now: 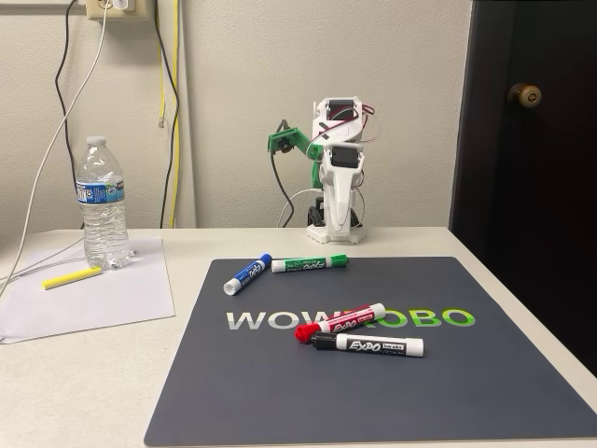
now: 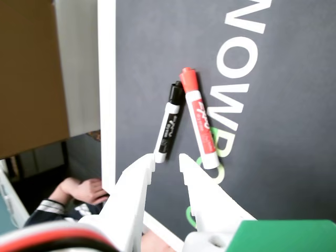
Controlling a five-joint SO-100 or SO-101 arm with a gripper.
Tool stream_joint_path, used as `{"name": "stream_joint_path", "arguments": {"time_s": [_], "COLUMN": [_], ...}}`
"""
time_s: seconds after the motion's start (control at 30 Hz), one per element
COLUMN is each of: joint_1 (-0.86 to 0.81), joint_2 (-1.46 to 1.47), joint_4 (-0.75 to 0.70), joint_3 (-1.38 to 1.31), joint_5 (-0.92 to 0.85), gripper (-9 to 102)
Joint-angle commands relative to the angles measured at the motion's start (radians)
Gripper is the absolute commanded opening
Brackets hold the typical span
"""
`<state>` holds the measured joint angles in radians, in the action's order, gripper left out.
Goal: Pick up the red marker.
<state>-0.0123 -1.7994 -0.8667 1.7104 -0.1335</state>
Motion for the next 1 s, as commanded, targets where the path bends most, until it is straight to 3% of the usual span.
{"name": "stream_joint_path", "arguments": {"time_s": [0.0,0.1,0.3,0.47,0.6,0.8,0.97], "joint_1": [0.005,0.021,0.055,0.060,0.063,0.063,0.057], "joint_2": [0.020,0.127,0.499,0.851,1.141,1.213,1.287], "joint_4": [0.020,-0.029,-0.336,-0.692,-0.884,-0.876,-0.865], "joint_3": [-0.021,-0.104,-0.557,-1.143,-1.621,-1.677,-1.727], "joint_5": [-0.074,-0.187,-0.336,-0.368,-0.423,-0.453,-0.462], "gripper": [11,11,11,10,7,6,15]}}
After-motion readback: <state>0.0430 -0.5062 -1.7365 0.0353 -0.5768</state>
